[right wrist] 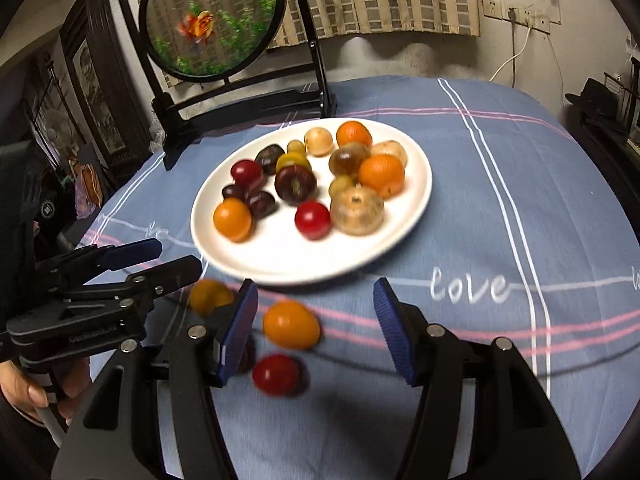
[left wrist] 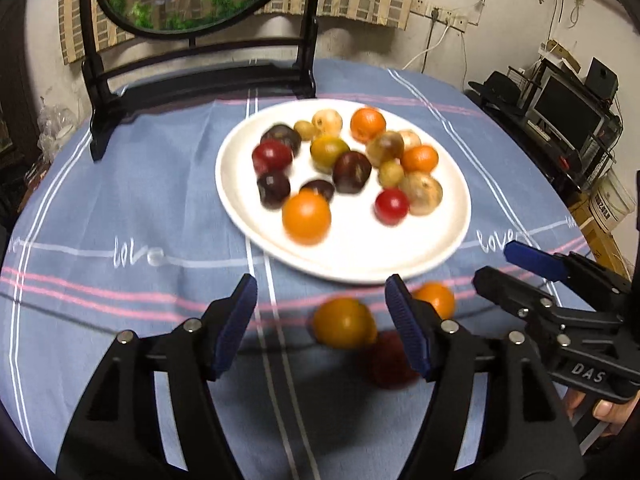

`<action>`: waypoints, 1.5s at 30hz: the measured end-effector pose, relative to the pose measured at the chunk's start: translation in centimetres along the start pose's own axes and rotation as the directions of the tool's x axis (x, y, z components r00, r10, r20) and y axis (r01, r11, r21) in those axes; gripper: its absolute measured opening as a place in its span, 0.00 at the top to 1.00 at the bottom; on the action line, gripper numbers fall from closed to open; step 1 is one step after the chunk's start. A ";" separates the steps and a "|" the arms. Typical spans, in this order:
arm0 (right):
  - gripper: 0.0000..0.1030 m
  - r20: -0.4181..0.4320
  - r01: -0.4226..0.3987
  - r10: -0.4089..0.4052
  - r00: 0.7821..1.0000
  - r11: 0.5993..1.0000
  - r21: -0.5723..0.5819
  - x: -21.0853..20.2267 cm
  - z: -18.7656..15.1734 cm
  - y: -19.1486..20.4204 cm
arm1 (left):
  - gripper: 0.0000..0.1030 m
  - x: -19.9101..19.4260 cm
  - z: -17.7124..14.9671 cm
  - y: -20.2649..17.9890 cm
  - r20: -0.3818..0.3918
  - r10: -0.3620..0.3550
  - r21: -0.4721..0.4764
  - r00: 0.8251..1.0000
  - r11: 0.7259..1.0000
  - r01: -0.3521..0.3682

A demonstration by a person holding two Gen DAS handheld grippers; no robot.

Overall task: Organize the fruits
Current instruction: 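Withdraw both open tools from the plate back toward the fruit cluster, then grasp a red tomato with the right tool while the left tool approaches a dark red tomato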

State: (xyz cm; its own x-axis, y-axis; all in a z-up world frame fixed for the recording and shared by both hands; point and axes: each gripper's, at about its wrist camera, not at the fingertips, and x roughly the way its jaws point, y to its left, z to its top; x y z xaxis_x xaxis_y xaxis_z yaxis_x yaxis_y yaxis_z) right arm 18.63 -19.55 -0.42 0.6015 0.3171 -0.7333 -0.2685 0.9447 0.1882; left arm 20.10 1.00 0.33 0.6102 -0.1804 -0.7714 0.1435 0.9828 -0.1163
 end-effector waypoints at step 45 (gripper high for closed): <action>0.71 -0.075 0.052 -0.062 0.995 0.991 -0.122 1.0 -3.7 0.7 | 0.28 -0.8 -3.8 -2.1 -0.048 -0.041 0.028 0.998 0.999 0.043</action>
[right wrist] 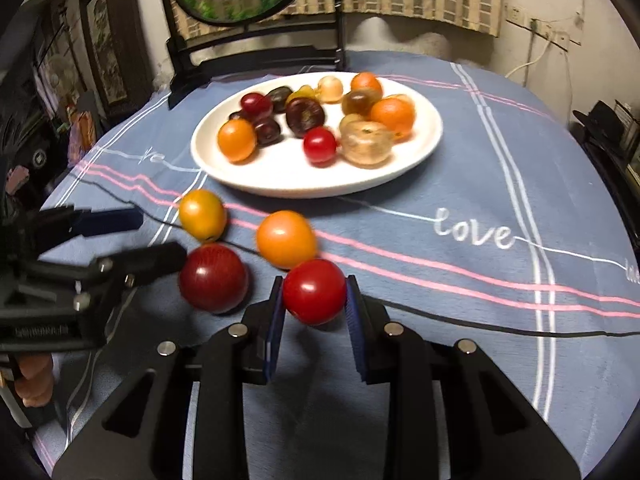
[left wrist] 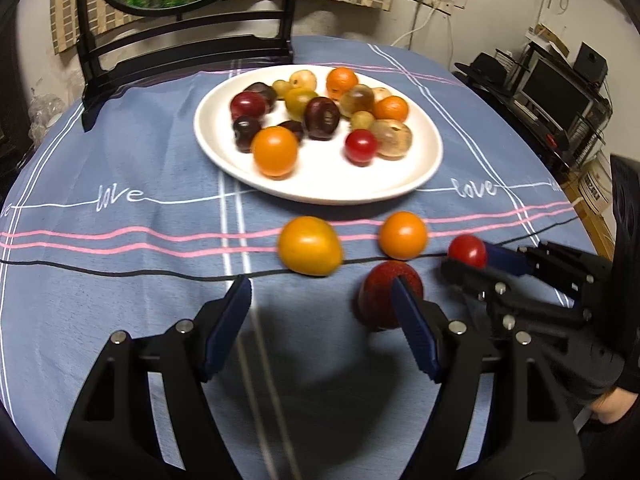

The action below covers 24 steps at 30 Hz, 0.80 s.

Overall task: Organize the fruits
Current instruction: 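Grasp a red tomato with the right tool while the left tool approaches a dark red tomato, then grasp the large dark red tomato with the left tool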

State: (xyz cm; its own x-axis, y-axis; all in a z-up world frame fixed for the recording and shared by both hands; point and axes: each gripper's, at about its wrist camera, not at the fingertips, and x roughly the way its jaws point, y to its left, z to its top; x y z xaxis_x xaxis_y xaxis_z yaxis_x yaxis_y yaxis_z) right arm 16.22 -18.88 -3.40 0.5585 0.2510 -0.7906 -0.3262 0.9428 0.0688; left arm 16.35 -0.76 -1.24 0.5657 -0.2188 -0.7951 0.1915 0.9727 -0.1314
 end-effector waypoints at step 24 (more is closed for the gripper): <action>0.71 0.021 0.017 -0.019 1.000 0.995 0.097 -1.4 0.0 -3.3 | 0.23 0.5 -3.6 -6.7 -0.064 -0.049 0.171 0.997 0.983 0.059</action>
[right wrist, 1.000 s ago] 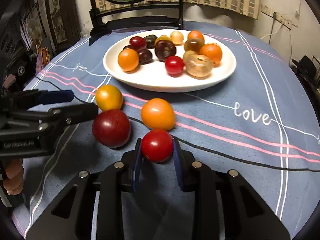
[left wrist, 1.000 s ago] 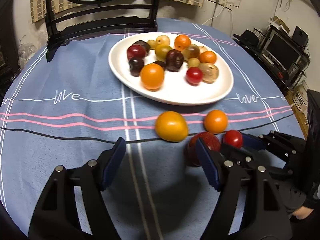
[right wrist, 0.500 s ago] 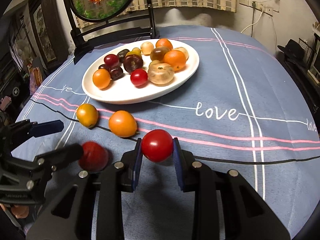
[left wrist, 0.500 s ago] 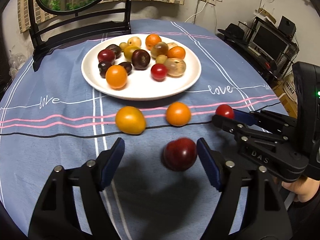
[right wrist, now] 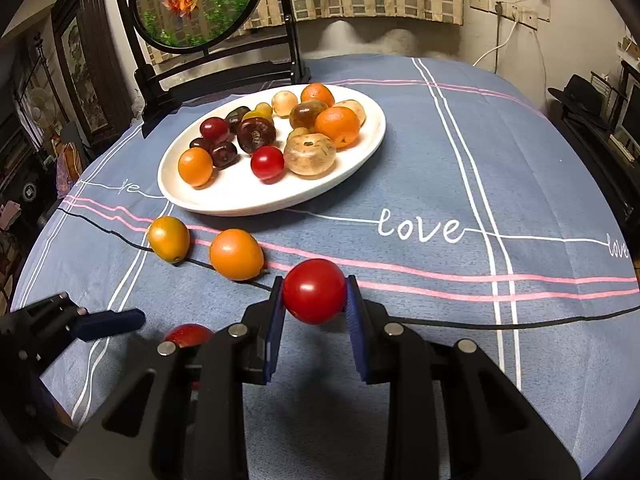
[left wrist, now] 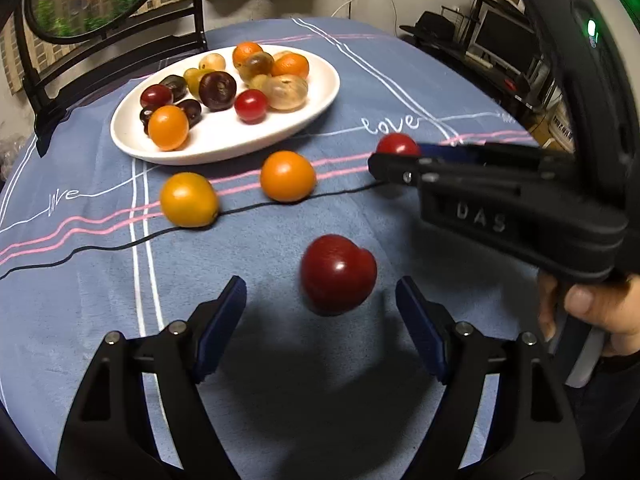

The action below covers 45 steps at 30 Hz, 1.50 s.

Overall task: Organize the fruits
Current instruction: 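Grasp the large dark red tomato with the left tool, then carry both red tomatoes onto the white plate and open both tools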

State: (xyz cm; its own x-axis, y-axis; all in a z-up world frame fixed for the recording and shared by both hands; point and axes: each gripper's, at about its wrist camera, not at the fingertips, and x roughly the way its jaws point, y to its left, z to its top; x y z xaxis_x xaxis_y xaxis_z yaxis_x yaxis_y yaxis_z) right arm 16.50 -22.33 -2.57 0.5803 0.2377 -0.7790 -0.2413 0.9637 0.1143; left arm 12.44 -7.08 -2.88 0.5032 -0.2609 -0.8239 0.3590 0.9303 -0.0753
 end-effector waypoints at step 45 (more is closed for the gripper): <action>0.71 0.107 -0.048 0.061 0.992 0.991 -0.121 1.7 10.1 4.3 | 0.59 -0.5 12.9 12.1 0.112 0.098 -0.169 0.989 0.983 -0.078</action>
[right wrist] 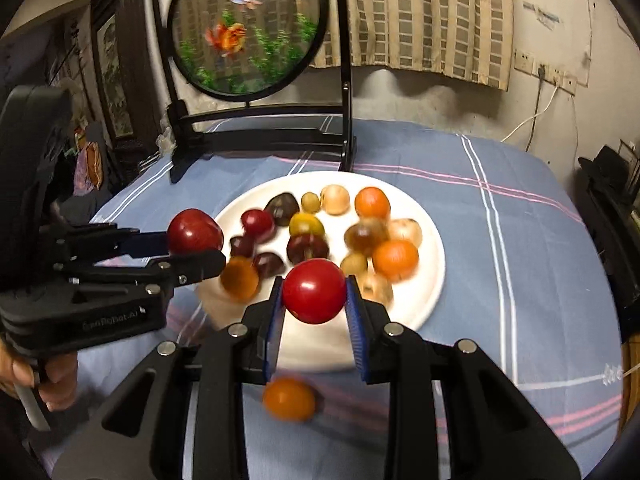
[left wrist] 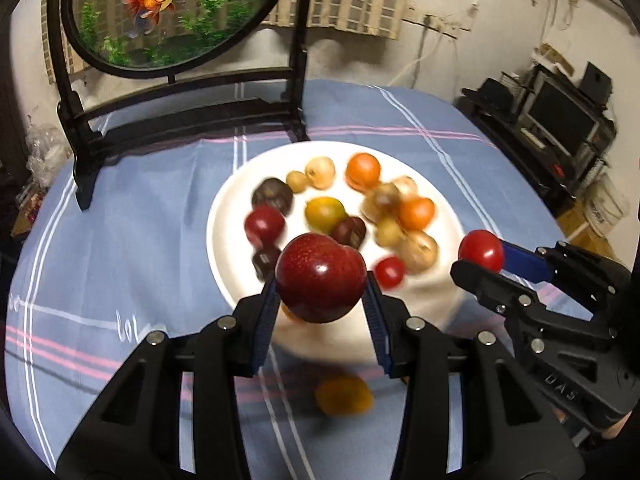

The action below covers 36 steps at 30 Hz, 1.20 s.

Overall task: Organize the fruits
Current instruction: 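Carry both red tomatoes onto the white plate and open both tools, then withdraw both open tools from the plate toward the last two tomatoes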

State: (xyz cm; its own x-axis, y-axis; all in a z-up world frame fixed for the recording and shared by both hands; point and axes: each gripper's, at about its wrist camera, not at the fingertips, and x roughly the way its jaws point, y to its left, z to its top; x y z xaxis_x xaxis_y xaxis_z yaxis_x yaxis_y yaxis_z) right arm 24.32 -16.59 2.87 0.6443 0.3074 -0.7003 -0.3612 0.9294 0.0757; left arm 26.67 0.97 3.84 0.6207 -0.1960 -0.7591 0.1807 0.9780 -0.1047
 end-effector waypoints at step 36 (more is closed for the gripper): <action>0.66 -0.028 0.000 0.005 1.000 0.986 0.167 -0.4 -3.4 -3.3 | 0.25 -2.2 -2.2 0.2 0.037 0.016 -0.065 0.999 0.998 -0.013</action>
State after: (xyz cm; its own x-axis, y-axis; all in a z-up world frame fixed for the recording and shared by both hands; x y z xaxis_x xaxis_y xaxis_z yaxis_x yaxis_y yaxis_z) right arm 23.01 -20.51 0.45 0.6233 0.3058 -0.7197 -0.2433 0.9505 0.1931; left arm 23.67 1.79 4.11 0.6516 -0.1831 -0.7361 0.1225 0.9831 -0.1361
